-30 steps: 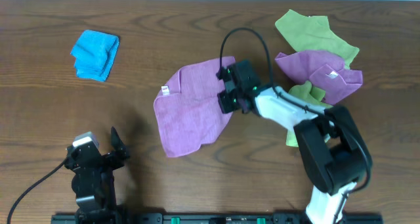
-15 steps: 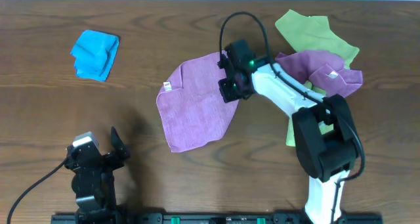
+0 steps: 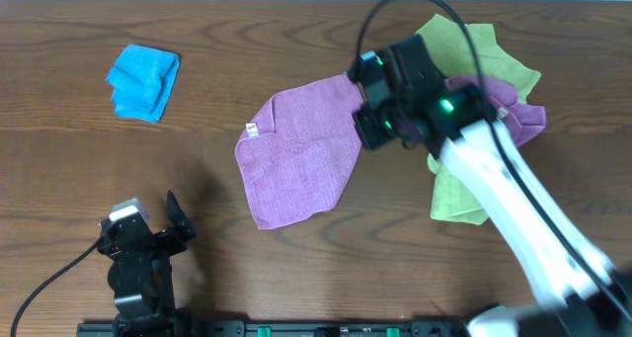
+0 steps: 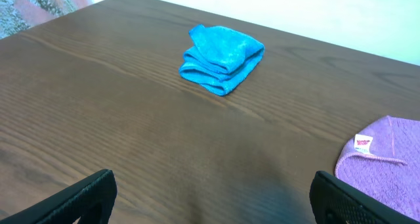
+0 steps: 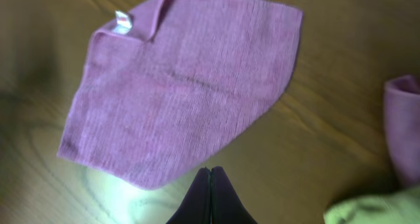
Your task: Fold the cloth
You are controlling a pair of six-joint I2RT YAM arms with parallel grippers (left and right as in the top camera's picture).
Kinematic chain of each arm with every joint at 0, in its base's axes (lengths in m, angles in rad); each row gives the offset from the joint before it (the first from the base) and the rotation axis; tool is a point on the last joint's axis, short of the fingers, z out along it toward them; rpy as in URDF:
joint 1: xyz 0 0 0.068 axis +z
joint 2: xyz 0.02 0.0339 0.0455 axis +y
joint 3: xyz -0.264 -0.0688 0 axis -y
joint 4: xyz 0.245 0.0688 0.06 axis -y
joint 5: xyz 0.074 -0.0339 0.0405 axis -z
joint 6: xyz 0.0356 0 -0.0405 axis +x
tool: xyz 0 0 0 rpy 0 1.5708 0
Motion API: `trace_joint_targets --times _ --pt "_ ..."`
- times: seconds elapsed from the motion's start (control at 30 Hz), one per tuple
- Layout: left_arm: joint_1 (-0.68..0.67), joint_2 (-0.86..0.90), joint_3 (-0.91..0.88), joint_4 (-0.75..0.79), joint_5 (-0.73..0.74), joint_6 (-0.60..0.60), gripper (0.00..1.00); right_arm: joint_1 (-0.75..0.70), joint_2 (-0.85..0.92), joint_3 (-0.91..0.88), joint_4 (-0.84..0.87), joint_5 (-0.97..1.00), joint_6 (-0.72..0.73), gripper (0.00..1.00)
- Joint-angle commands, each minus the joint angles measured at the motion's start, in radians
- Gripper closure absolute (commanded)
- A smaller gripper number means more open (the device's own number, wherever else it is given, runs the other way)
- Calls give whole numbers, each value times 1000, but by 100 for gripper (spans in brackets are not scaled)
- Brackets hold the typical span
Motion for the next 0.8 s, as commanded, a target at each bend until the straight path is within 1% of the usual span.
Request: trace_joint_targets --times 0.0,0.13,0.2,0.3,0.43,0.63,0.7,0.73,0.77 --pt "6 -2 -22 -8 2 18 5 49 -153 -162 43 59 -25 98" --pt "6 -2 -22 -8 2 18 5 73 -294 -430 206 118 8 98" --pt "6 -2 -22 -8 2 18 5 74 -302 -546 274 116 36 98" --pt "6 -2 -22 -8 2 18 5 90 -278 -647 333 77 50 99" --pt "6 -2 -22 -8 2 18 5 169 -248 -719 402 77 50 98" --pt "6 -2 -22 -8 2 18 5 296 -177 -750 510 131 50 98" --pt "6 -2 -22 -8 2 18 5 313 -143 -750 547 137 50 84" --pt "6 -2 -22 -8 2 18 5 320 -126 -750 568 137 50 75" --pt "6 -2 -22 -8 2 18 5 325 -106 -750 591 137 50 56"
